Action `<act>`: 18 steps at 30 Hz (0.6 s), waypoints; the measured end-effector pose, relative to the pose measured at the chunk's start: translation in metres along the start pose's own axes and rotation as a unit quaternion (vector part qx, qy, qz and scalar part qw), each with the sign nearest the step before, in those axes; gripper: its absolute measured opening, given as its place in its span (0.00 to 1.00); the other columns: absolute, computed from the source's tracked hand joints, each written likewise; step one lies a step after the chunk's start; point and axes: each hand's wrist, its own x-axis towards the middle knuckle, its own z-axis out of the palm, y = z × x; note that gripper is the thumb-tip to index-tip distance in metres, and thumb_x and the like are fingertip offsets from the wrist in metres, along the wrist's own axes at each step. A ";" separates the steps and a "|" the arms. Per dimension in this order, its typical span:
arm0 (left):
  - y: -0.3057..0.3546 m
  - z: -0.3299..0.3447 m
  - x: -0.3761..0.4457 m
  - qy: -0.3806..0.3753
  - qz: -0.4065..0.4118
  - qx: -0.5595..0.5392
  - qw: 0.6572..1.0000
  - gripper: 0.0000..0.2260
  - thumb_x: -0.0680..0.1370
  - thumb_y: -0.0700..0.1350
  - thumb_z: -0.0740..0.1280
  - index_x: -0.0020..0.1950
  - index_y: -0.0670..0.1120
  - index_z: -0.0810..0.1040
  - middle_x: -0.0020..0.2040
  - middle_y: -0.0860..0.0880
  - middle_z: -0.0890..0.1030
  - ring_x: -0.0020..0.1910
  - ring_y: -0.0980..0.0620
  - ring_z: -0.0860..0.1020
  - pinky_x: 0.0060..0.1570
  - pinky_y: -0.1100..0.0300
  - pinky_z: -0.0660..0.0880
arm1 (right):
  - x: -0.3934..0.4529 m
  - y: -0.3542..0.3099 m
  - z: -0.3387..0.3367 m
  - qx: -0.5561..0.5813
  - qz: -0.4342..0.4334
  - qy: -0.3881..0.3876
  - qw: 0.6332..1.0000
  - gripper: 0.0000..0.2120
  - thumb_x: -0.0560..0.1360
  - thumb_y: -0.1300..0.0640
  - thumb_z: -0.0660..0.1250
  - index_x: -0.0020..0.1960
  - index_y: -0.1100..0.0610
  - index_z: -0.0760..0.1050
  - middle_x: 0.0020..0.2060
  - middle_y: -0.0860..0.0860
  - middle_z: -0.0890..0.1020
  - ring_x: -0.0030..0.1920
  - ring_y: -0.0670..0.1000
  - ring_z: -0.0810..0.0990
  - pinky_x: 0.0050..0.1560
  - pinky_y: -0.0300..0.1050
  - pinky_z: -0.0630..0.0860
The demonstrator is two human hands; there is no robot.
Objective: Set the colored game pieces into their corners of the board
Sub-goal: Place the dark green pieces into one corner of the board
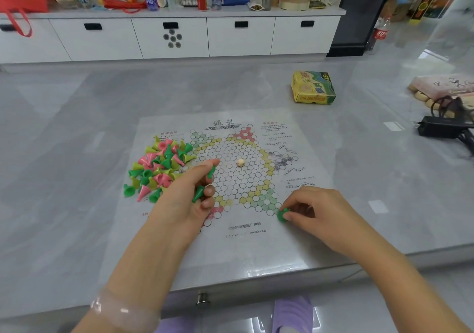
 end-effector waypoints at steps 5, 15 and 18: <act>-0.002 0.002 0.000 -0.001 0.010 0.013 1.000 0.06 0.77 0.42 0.63 0.45 0.45 0.80 0.35 0.50 0.71 0.25 0.58 0.65 0.19 0.69 0.59 | -0.001 0.000 0.000 -0.008 0.001 -0.003 1.000 0.03 0.71 0.57 0.69 0.44 0.52 0.80 0.39 0.46 0.80 0.41 0.44 0.76 0.46 0.42 0.74; -0.008 0.009 -0.007 -0.057 -0.014 0.072 0.996 0.07 0.77 0.43 0.63 0.42 0.42 0.78 0.28 0.51 0.80 0.20 0.59 0.64 0.18 0.70 0.58 | -0.003 -0.019 -0.011 0.124 -0.015 0.089 0.988 0.10 0.71 0.57 0.69 0.44 0.41 0.77 0.37 0.43 0.82 0.41 0.41 0.79 0.44 0.31 0.74; -0.016 0.016 -0.012 -0.093 -0.026 0.128 0.987 0.08 0.76 0.44 0.64 0.43 0.41 0.77 0.28 0.51 0.79 0.20 0.59 0.64 0.19 0.69 0.57 | 0.001 -0.040 -0.010 0.177 -0.076 0.130 0.973 0.12 0.71 0.59 0.70 0.47 0.42 0.78 0.37 0.43 0.81 0.41 0.42 0.79 0.43 0.29 0.74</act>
